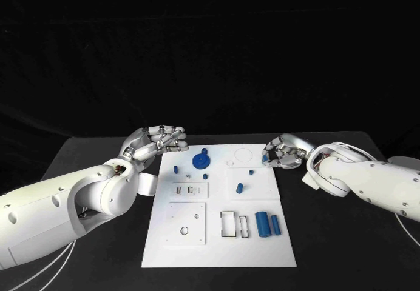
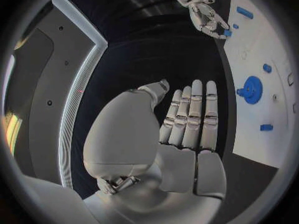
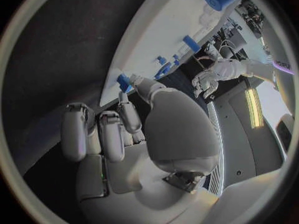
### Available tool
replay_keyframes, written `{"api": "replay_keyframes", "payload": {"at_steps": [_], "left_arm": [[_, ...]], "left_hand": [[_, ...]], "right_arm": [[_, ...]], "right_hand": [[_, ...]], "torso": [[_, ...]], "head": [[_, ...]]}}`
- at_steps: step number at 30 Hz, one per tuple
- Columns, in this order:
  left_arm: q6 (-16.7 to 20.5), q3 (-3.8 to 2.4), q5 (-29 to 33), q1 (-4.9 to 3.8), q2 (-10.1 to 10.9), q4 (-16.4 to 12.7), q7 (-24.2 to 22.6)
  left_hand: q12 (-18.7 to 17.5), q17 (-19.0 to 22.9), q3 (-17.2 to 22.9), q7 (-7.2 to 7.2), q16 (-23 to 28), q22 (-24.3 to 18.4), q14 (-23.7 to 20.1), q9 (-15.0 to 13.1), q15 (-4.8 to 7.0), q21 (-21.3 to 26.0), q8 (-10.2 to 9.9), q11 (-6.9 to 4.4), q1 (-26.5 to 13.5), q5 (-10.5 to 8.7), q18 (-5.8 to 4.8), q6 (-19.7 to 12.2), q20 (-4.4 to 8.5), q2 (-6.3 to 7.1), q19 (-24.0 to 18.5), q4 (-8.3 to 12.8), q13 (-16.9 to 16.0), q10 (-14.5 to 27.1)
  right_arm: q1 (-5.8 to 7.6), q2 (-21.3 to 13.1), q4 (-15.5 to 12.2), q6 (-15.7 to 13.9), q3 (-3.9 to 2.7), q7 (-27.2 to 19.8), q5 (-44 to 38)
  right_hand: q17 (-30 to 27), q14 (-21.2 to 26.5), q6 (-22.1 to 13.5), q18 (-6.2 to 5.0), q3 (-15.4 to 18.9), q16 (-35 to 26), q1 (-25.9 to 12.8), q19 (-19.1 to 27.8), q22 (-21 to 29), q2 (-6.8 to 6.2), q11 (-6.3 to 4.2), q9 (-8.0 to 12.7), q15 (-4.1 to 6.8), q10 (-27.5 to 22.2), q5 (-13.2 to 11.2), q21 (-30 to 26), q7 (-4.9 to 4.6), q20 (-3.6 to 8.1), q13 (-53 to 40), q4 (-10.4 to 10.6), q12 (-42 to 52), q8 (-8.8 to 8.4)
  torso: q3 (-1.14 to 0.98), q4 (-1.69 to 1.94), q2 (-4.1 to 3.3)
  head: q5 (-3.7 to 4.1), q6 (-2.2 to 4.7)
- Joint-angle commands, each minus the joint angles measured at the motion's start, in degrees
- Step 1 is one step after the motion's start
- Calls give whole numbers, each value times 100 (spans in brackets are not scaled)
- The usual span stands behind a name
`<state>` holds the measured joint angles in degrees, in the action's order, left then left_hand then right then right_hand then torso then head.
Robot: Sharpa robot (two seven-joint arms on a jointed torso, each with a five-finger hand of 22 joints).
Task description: Assemble the parts on the task board
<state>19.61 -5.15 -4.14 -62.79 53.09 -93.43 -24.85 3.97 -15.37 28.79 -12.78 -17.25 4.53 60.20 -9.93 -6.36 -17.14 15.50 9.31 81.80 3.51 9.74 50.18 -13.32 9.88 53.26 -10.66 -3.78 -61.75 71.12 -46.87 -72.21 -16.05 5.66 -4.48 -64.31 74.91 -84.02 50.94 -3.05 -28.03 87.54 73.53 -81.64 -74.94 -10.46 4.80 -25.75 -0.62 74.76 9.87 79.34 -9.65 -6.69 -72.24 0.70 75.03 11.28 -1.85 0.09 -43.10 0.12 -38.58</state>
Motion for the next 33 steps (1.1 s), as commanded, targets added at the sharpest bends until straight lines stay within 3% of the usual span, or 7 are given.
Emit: {"api": "replay_keyframes", "payload": {"at_steps": [1,18,23,28,33], "left_arm": [[-104,-4,17,-4,-13,-4,-26],[-105,-4,17,-4,-9,-3,-22],[-103,-4,17,-4,-7,-1,-19],[-104,-4,17,-4,-6,2,-17],[-106,-4,17,-3,-8,7,-16]], "left_hand": [[-22,-5,25,-19,34,-5,5,5,-27,39,-20,28,-45,-25,78,-7,9,-9,27,0,2,-13],[-22,-5,25,-19,34,-5,5,5,-27,39,-20,28,-45,-25,78,-7,9,-9,27,0,2,-13],[-22,-5,25,-19,34,-5,5,5,-27,39,-20,28,-45,-25,78,-7,9,-9,27,0,2,-13],[-22,-5,25,-19,34,-5,5,5,-27,39,-20,28,-45,-25,78,-7,9,-9,27,0,2,-13],[-22,-5,25,-19,34,-5,5,5,-27,39,-20,28,-45,-25,78,-7,9,-9,27,0,2,-13]], "right_arm": [[-8,14,5,37,1,1,-69],[-30,48,49,-30,1,28,-78],[-36,53,47,-151,1,42,-162],[-42,53,20,-432,1,-43,-201],[-46,53,-25,-673,1,-154,-187]], "right_hand": [[836,-440,86,-7,-76,8,4,-21,-475,95,-23,-15,14,47,-41,34,23,3,-13,-14,31,45],[858,-446,190,2,-136,16,-4,-48,-512,145,-59,-37,45,88,-116,63,64,30,-45,-34,64,108],[869,-449,314,6,-196,19,-9,-60,-530,210,-101,-73,79,116,-125,73,115,59,-62,-49,80,195],[897,-457,426,19,-338,28,38,-98,-582,346,-161,-133,132,160,-283,114,181,108,-96,-106,105,324],[936,-467,464,37,-361,42,4,-146,-643,372,-179,-161,148,224,-289,172,203,124,-157,-104,160,379]], "torso": [[-3,7,-1],[-2,5,-1],[-4,8,0],[-5,7,0],[-3,5,3]], "head": [[2,-4],[-3,-23],[-5,-31],[-9,-35],[-12,-32]]}}
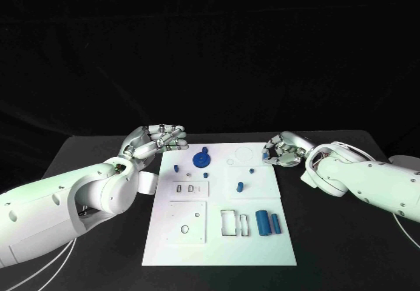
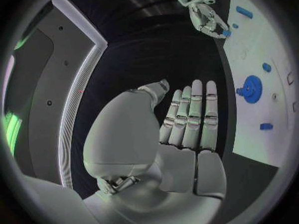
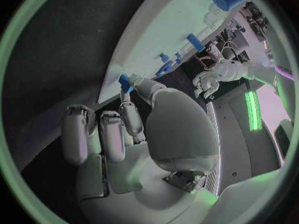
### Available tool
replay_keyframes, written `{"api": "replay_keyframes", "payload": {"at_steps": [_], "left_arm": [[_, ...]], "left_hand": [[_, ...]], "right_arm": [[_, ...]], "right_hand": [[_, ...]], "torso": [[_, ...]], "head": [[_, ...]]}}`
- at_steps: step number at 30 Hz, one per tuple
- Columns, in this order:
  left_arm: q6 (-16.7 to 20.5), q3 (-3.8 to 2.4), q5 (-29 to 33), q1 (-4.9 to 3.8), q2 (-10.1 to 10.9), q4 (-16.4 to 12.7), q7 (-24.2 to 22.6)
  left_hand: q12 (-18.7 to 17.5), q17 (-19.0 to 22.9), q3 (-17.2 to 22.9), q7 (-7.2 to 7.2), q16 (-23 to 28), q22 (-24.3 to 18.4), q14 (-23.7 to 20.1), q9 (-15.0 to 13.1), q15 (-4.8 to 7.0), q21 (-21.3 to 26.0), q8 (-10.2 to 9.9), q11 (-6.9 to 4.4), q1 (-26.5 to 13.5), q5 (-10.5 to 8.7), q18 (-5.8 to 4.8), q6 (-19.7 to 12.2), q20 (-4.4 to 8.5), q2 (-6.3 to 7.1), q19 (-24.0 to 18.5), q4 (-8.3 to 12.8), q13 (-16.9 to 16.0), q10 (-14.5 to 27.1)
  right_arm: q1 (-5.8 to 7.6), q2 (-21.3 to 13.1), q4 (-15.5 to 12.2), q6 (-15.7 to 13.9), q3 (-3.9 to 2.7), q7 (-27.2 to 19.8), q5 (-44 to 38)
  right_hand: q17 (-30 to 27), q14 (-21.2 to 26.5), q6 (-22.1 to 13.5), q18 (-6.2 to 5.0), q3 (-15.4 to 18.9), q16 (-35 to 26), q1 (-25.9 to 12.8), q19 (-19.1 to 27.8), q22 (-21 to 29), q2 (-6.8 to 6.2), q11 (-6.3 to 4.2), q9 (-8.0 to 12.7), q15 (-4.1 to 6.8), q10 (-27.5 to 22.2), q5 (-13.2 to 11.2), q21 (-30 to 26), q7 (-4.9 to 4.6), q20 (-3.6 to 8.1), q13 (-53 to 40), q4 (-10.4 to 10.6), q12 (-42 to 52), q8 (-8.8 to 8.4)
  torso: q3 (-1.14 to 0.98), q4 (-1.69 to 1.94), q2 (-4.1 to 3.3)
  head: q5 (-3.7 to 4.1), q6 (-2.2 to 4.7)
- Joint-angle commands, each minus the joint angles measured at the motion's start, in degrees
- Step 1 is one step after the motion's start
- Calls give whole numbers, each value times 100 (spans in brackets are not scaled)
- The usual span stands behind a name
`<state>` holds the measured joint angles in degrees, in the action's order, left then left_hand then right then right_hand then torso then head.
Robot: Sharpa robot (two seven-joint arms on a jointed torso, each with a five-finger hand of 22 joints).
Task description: Assemble the parts on the task board
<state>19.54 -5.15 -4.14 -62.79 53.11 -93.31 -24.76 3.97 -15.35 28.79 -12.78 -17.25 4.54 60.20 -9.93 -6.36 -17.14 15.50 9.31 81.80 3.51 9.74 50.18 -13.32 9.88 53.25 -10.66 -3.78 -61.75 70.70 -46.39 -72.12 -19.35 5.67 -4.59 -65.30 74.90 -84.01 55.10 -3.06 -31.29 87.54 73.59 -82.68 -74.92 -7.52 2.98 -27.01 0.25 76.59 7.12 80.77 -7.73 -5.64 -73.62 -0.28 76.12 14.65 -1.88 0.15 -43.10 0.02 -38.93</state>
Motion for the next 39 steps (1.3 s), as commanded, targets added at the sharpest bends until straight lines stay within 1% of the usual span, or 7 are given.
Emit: {"api": "replay_keyframes", "payload": {"at_steps": [1,7,14,18,22,29,39], "left_arm": [[-99,-4,16,-3,-9,-4,-25],[-98,-4,16,-3,-4,9,-25],[-95,-4,16,-3,1,37,-20],[-85,-4,16,-3,-1,47,-18],[-86,-3,17,-4,-14,48,-16],[-91,-3,17,-4,-72,82,-14],[-71,-3,17,-4,-104,98,-9]], "left_hand": [[-22,-7,26,-18,34,-6,5,5,-27,39,-20,28,-45,-25,79,-7,8,-9,27,0,2,-13],[-22,-7,26,-18,34,-6,5,5,-27,39,-20,28,-45,-25,79,-7,8,-9,27,0,2,-13],[-22,-7,26,-18,34,-6,5,5,-27,39,-20,28,-45,-25,79,-7,8,-9,27,0,2,-13],[-25,-22,41,-23,48,-11,8,5,-28,42,-24,31,-60,-25,79,-8,8,-5,30,13,2,-11],[-25,-22,41,-23,48,-11,8,5,-28,42,-24,31,-60,-25,79,-8,8,-5,30,13,2,-11],[-25,-22,41,-23,48,-11,8,5,-28,42,-24,31,-60,-25,79,-8,8,-5,30,13,2,-11],[-24,-28,48,-23,53,-13,11,5,-29,43,-25,31,-68,-25,79,-6,8,-7,32,16,2,-14]], "right_arm": [[-6,3,-49,-383,0,-157,-85],[-7,-41,-265,-638,-1,-127,-80],[35,-76,-886,-739,-4,317,-165],[60,49,-1215,-747,-4,625,-348],[73,307,-1413,-681,-2,893,-529],[67,815,-1440,-505,28,1191,-811],[-80,1380,-1235,-269,122,1378,-1175]], "right_hand": [[939,-469,52,38,-36,43,-10,-46,-649,80,0,-39,63,46,-14,33,15,22,-22,-5,54,50],[940,-470,41,38,-49,43,-54,-47,-652,92,-11,-53,76,63,40,32,25,35,-30,8,61,73],[968,-476,-18,51,-76,52,-147,-79,-697,154,-10,-73,79,11,16,70,22,46,36,66,-3,98],[982,-479,-36,61,-84,56,-189,-103,-729,190,-11,-82,79,-7,0,99,24,46,61,103,-27,111],[977,-478,-39,61,-91,54,-199,-104,-731,207,-12,-86,79,-18,2,100,27,47,78,114,-42,117],[981,-479,-40,64,-96,56,-201,-111,-739,217,-14,-88,80,-12,5,109,29,47,72,118,-38,121],[950,-472,-48,56,-96,44,-215,-91,-715,219,-14,-91,82,-11,10,82,28,48,73,126,-39,125]], "torso": [[0,-1,1],[3,-3,5],[18,-7,16],[8,2,5],[11,5,3],[19,11,-7],[7,6,-10]], "head": [[-1,3],[-7,-7],[-13,-1],[-46,-8],[-85,-21],[-158,-31],[-253,-127]]}}
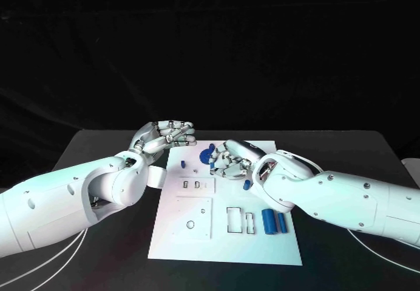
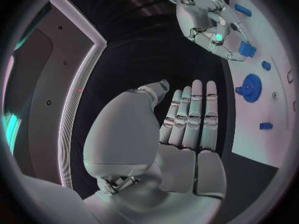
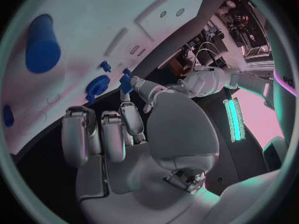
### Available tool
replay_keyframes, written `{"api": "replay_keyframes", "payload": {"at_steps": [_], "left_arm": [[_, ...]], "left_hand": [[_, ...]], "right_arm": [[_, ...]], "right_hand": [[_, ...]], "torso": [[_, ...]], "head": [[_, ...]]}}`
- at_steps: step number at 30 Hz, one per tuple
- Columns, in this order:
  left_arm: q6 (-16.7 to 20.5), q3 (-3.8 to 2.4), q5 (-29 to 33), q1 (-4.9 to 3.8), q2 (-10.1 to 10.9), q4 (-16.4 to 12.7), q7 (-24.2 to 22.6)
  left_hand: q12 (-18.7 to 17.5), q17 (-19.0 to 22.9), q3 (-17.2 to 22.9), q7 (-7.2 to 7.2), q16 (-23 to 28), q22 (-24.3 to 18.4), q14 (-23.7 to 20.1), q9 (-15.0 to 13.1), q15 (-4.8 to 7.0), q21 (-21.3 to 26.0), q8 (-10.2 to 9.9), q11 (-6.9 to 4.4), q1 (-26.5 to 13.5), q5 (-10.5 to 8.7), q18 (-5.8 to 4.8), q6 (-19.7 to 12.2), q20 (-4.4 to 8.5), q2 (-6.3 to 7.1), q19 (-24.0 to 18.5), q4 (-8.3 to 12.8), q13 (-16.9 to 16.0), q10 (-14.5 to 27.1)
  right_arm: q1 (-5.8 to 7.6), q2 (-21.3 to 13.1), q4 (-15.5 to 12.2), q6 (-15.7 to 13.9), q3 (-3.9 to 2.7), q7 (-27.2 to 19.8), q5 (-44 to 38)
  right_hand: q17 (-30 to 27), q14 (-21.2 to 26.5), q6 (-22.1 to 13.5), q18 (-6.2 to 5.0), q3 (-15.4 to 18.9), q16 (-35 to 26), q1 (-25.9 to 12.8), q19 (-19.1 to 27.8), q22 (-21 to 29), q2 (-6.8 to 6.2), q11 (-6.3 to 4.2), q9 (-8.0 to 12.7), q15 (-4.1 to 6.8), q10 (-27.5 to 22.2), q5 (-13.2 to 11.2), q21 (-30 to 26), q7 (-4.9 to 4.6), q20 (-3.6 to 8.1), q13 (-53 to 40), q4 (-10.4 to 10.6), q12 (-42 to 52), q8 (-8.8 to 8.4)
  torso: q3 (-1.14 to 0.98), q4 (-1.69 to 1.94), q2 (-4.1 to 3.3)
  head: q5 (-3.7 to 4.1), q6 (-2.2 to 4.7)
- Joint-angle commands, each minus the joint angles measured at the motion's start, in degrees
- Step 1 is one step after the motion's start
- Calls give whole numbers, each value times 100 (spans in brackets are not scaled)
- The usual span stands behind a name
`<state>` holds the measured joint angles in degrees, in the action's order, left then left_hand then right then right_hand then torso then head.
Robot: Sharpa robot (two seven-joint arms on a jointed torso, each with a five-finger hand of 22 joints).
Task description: Assemble the parts on the task board
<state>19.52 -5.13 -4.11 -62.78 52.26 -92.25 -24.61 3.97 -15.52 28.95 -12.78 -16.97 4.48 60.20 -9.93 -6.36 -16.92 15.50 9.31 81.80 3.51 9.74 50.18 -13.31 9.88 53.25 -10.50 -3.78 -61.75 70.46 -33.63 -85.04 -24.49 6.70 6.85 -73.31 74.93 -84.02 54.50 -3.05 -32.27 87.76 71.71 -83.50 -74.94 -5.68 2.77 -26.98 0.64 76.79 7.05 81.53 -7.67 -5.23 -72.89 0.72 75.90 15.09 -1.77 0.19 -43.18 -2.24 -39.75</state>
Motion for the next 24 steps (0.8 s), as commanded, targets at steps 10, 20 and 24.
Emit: {"api": "replay_keyframes", "payload": {"at_steps": [10,20,24], "left_arm": [[-44,-5,15,-5,-25,-10,-9],[-37,-5,15,-6,-29,-13,-7],[-40,-5,15,-6,-29,-12,-5]], "left_hand": [[-24,-12,32,-23,24,-7,11,5,-29,21,-25,31,-68,-25,79,-6,8,-7,32,0,1,-14],[-24,-12,32,-23,24,-7,11,5,-29,21,-25,31,-68,-25,79,-6,8,-7,32,0,1,-14],[-24,-12,32,-23,24,-7,11,5,-29,21,-25,31,-68,-25,79,-6,8,-7,32,0,1,-14]], "right_arm": [[-255,381,152,351,57,329,-739],[-328,466,178,360,68,383,-938],[-344,493,190,359,72,394,-967]], "right_hand": [[949,-471,-1,55,25,22,-83,-10,-716,12,6,-103,44,-11,27,6,23,8,-20,53,-1,94],[949,-471,-3,56,33,22,-97,-14,-720,-5,3,-107,45,-4,38,9,27,9,-25,53,4,101],[949,-471,-3,56,33,22,-97,-14,-720,-5,3,-107,45,-4,38,9,27,9,-25,53,4,101]], "torso": [[-9,-6,5],[-9,-15,8],[-17,-3,3]], "head": [[-157,-145],[-176,-174],[-175,-184]]}}
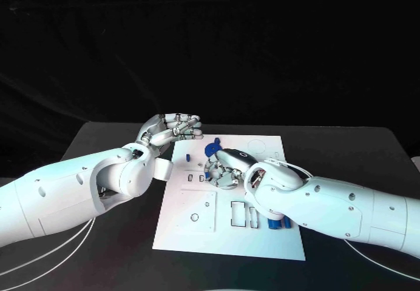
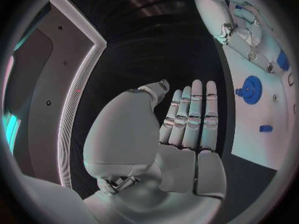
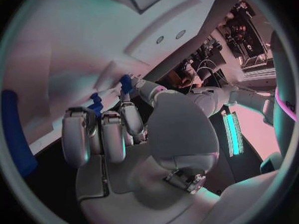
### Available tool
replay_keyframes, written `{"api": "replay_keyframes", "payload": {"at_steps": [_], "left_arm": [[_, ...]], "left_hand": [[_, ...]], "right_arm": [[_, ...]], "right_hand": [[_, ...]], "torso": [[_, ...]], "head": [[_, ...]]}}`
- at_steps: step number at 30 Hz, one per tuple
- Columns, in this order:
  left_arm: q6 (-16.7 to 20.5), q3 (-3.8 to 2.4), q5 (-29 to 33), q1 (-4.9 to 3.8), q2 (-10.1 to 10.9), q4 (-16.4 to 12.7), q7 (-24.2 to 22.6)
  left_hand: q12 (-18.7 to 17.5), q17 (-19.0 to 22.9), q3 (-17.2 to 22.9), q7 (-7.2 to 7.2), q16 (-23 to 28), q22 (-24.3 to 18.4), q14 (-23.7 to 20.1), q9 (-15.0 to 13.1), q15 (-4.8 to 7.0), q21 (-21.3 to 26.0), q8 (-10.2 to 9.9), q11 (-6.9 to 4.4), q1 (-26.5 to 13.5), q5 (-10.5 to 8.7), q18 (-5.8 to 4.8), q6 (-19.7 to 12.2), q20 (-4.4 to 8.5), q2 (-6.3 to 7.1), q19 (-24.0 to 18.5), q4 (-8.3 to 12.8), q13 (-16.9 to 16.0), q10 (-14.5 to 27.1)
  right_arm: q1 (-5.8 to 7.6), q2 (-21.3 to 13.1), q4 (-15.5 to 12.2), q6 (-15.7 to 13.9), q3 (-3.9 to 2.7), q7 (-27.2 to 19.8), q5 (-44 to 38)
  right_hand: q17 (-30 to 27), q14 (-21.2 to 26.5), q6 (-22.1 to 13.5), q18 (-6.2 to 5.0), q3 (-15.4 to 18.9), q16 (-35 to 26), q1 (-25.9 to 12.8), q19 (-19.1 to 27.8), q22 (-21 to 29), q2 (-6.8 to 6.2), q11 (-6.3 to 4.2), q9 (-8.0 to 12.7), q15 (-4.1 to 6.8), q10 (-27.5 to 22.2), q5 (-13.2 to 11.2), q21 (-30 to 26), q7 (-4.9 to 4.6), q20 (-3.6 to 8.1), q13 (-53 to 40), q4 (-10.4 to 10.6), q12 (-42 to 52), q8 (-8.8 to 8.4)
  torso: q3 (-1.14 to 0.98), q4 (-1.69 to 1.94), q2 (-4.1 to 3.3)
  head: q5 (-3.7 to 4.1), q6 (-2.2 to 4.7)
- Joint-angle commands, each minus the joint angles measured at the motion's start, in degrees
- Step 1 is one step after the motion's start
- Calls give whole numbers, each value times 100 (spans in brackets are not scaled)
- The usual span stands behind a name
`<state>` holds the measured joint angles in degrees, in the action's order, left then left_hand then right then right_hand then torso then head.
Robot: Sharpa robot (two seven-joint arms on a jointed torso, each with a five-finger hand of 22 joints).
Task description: Assemble the parts on the task board
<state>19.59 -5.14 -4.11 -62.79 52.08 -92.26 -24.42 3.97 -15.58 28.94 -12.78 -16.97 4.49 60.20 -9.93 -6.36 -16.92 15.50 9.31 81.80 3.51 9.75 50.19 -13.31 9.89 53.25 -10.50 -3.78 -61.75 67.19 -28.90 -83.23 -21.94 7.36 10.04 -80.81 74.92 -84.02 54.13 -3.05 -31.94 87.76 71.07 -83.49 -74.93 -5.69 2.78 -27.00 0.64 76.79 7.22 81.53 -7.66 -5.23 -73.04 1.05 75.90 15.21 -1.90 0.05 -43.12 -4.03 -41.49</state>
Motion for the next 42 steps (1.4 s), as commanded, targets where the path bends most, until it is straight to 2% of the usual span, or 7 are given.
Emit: {"api": "replay_keyframes", "payload": {"at_steps": [1,7,22,37,42], "left_arm": [[-47,-5,15,-5,-11,-10,-24],[-50,-5,15,-5,-9,-8,-22],[-63,-5,15,-5,-2,-3,-17],[-49,-5,15,-5,31,58,-40],[-51,-5,15,-5,39,77,-46]], "left_hand": [[-24,-6,32,-23,24,-8,11,5,-29,21,-25,31,-68,-25,78,-7,8,-7,32,0,2,-14],[-24,-15,43,-24,31,-11,14,4,-28,22,-25,31,-74,-26,79,-5,8,-9,35,7,1,-15],[-24,-15,43,-24,31,-11,14,4,-28,22,-25,31,-74,-26,79,-5,8,-9,35,7,1,-15],[-24,-15,43,-24,31,-11,14,4,-28,22,-25,31,-74,-26,79,-5,8,-9,35,7,1,-15],[-24,-15,43,-24,31,-11,14,4,-28,22,-25,31,-74,-26,79,-5,8,-9,35,7,1,-15]], "right_arm": [[-20,24,10,104,7,78,-221],[-34,42,24,123,9,127,-249],[-41,40,49,180,12,173,-261],[-53,11,14,140,13,188,-286],[-56,-1,5,87,12,170,-291]], "right_hand": [[950,-471,35,57,0,22,-33,-14,-722,-5,3,-105,45,-4,21,9,26,9,-9,21,4,89],[950,-471,34,56,4,22,-37,-13,-720,-17,1,-108,46,-3,26,7,27,10,-8,17,3,93],[942,-469,5,49,26,19,-68,3,-702,-71,3,-109,48,-12,34,-17,21,13,5,16,-9,94],[934,-466,-181,37,51,13,-150,39,-663,-165,57,-71,9,-100,35,-73,-48,-10,96,47,-98,12],[921,-463,-271,31,63,7,-178,55,-645,-208,90,-45,-18,-150,42,-99,-87,-31,142,59,-142,-37]], "torso": [[-4,10,-3],[6,9,-2],[6,13,-1],[0,12,-2],[4,11,0]], "head": [[4,-10],[9,-19],[11,-20],[8,-30],[7,-37]]}}
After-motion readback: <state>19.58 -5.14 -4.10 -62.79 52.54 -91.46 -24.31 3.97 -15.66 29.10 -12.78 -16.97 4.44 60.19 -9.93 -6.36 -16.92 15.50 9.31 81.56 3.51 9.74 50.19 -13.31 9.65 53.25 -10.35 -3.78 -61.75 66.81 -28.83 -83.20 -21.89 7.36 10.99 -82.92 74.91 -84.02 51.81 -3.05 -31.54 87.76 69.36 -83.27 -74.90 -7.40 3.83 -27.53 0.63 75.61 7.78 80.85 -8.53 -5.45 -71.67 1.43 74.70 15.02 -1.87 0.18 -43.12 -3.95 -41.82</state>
